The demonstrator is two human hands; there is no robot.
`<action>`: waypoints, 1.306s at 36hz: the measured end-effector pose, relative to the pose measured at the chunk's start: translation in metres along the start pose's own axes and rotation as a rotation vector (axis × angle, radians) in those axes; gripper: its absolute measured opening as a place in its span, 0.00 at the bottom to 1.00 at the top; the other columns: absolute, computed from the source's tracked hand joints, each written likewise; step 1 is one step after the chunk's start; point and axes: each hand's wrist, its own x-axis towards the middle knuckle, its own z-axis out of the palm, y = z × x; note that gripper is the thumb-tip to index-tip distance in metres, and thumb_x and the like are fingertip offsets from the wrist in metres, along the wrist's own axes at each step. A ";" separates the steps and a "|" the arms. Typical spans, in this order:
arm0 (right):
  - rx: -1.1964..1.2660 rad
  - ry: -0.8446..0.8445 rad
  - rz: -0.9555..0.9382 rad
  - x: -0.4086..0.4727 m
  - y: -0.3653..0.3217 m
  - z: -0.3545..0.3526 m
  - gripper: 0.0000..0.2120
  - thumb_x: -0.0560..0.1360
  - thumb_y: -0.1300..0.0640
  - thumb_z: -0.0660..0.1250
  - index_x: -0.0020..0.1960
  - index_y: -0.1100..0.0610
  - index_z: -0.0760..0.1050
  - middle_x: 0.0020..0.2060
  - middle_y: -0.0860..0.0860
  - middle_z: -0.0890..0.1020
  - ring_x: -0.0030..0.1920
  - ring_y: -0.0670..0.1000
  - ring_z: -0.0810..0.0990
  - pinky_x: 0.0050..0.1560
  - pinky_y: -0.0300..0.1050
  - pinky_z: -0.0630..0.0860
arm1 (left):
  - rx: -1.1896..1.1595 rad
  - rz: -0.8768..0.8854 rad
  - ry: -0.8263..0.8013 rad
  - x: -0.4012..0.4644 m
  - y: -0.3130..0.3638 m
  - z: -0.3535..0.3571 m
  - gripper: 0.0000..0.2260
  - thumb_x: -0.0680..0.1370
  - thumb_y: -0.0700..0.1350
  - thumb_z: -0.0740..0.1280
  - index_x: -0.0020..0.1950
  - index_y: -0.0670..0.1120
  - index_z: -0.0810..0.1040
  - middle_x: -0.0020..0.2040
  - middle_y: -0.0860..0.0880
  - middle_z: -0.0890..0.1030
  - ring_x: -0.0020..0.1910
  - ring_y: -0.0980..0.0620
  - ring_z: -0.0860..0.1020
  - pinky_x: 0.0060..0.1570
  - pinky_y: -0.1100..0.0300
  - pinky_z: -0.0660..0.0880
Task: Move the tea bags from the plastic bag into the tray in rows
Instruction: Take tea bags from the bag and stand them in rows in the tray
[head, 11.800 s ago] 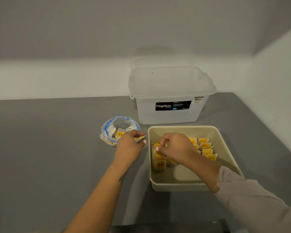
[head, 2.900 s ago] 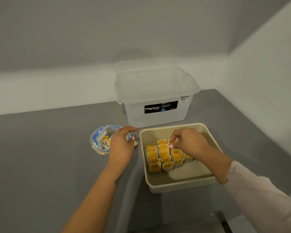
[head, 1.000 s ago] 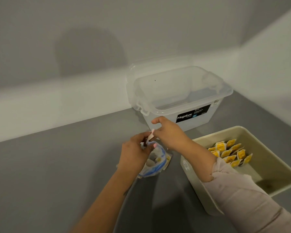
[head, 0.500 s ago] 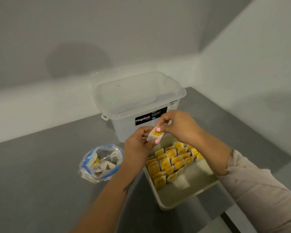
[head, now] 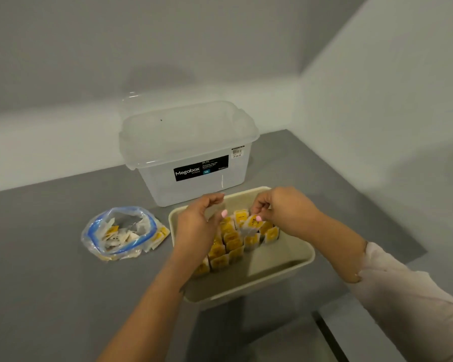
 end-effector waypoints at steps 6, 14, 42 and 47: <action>-0.143 -0.084 0.047 0.000 0.014 0.023 0.07 0.73 0.58 0.68 0.47 0.47 0.80 0.43 0.44 0.81 0.48 0.48 0.79 0.40 0.37 0.68 | 0.249 0.044 0.171 -0.006 -0.027 -0.011 0.19 0.78 0.38 0.64 0.67 0.51 0.72 0.69 0.50 0.71 0.72 0.47 0.64 0.71 0.49 0.62; -0.231 -0.121 0.028 0.006 0.020 0.051 0.09 0.72 0.59 0.67 0.49 0.47 0.81 0.50 0.50 0.82 0.50 0.52 0.80 0.44 0.38 0.72 | 0.360 -0.231 0.051 -0.016 -0.048 -0.013 0.24 0.82 0.43 0.57 0.77 0.45 0.54 0.78 0.45 0.54 0.77 0.45 0.51 0.73 0.51 0.53; -0.212 -0.119 0.027 0.009 0.019 0.056 0.09 0.75 0.58 0.67 0.53 0.49 0.80 0.52 0.51 0.81 0.49 0.52 0.79 0.49 0.39 0.73 | 0.374 -0.267 0.049 -0.016 -0.051 -0.010 0.24 0.82 0.44 0.56 0.77 0.48 0.54 0.78 0.48 0.53 0.76 0.46 0.56 0.70 0.50 0.61; -0.200 -0.054 0.015 0.012 0.016 0.049 0.04 0.75 0.53 0.67 0.47 0.46 0.80 0.49 0.46 0.80 0.47 0.50 0.79 0.46 0.43 0.77 | 0.347 -0.267 0.056 -0.014 -0.048 -0.015 0.23 0.82 0.43 0.57 0.76 0.47 0.57 0.77 0.47 0.58 0.75 0.46 0.59 0.70 0.52 0.61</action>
